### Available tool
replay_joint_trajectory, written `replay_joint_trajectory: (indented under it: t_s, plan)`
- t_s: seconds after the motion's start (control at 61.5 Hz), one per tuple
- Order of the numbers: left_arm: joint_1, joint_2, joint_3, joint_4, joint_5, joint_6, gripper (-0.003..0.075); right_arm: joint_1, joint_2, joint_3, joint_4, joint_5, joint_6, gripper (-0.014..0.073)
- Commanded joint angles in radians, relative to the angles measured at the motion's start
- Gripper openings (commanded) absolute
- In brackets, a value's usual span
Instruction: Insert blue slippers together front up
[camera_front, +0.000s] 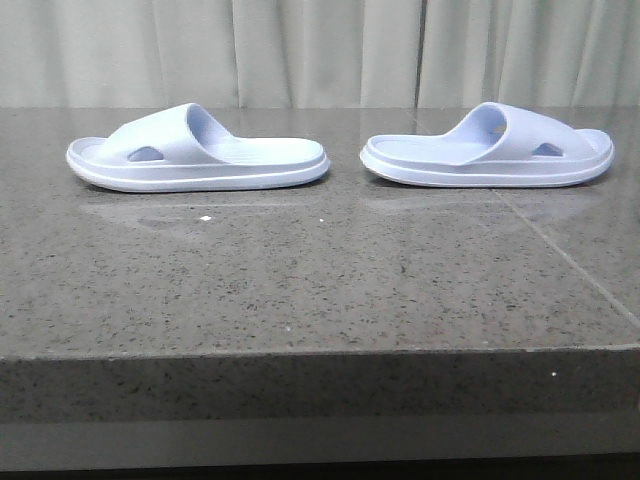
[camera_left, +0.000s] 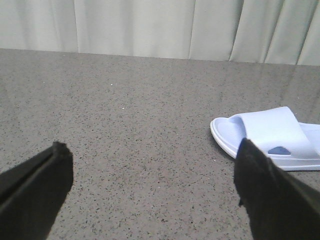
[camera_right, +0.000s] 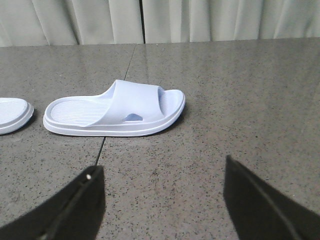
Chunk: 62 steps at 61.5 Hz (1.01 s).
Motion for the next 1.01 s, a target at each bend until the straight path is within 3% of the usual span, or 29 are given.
replay_joint_trajectory:
  t_s: [0.0, 0.439, 0.634, 0.796, 0.991]
  plan:
    - [0.001, 0.011, -0.036, -0.011, -0.073, -0.010, 0.0667, -0.004, 0.017, -0.037, -0.015, -0.078, -0.004, 0.0600]
    - [0.001, 0.019, -0.039, -0.071, -0.097, -0.010, 0.0597, -0.004, 0.017, -0.037, -0.015, -0.082, -0.004, 0.0600]
    - [0.001, 0.193, -0.149, -0.152, 0.062, -0.010, 0.0597, -0.004, 0.017, -0.037, -0.014, -0.084, -0.004, 0.0600]
    - [-0.019, 0.428, -0.321, -0.318, 0.221, 0.097, 0.0597, -0.004, 0.017, -0.037, -0.014, -0.084, -0.004, 0.0600]
    - [-0.034, 0.672, -0.462, -0.651, 0.223, 0.351, 0.0597, -0.004, 0.017, -0.037, -0.014, -0.078, -0.004, 0.0600]
